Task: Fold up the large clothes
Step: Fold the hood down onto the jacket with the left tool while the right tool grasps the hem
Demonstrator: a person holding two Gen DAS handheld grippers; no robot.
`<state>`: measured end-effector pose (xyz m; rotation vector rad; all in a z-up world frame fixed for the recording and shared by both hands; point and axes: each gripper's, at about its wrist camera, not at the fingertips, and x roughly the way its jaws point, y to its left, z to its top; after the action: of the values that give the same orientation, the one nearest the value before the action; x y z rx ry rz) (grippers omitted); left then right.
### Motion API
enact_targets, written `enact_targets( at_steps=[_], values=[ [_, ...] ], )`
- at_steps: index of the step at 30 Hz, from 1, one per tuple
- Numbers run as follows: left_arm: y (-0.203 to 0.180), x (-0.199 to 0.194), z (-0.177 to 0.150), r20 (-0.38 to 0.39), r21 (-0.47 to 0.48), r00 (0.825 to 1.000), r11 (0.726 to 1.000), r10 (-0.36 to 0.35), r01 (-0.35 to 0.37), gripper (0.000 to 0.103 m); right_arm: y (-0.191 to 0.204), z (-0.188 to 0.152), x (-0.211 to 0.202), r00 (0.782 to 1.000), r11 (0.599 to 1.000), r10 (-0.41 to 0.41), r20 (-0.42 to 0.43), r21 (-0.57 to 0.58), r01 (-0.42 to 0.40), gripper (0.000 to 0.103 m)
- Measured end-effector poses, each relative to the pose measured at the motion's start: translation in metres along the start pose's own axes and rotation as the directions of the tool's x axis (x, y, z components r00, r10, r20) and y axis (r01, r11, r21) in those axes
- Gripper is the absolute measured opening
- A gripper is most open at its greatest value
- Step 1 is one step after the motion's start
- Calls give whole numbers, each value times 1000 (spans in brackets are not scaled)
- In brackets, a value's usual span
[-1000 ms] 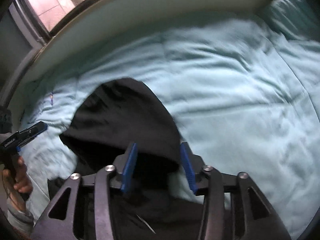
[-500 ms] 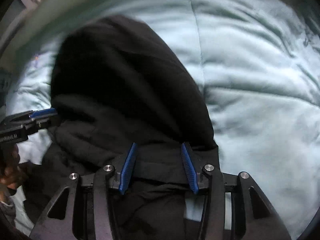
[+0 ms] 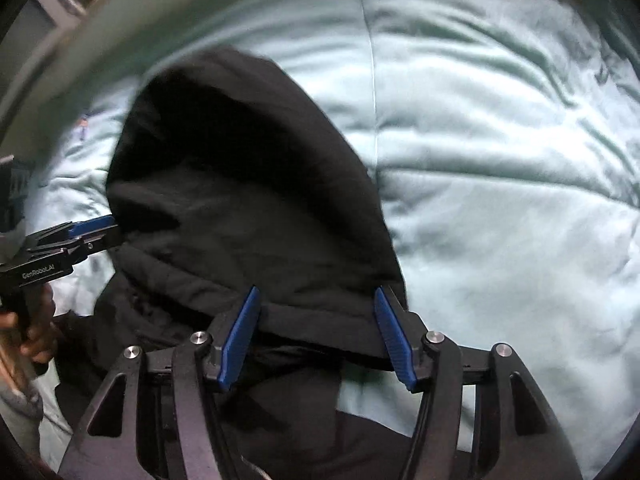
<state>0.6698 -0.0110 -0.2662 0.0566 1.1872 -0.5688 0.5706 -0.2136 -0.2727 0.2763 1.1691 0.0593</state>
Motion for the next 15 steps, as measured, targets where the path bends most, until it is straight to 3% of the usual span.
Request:
enact_targets(
  at_steps=[6,9,13,15],
  values=[
    [29,-44,17,49,-39,997,998,-55,56,56,-15,5,-30,1000,1000,-13,22,-20,13,63],
    [52,-53,26,53,-63,995,994,-86,89,57,-24,20,-26,1000,1000,4,13,-9,-4,72],
    [70,-29,53,-17,-103,991,986,-130,128,58,-47,49,-5,999,999,30,-32,15,-29,73],
    [78,-13,61,-69,-133,979,974,-191,181,58,-42,63,9,997,998,56,-51,10,-56,73]
  ],
)
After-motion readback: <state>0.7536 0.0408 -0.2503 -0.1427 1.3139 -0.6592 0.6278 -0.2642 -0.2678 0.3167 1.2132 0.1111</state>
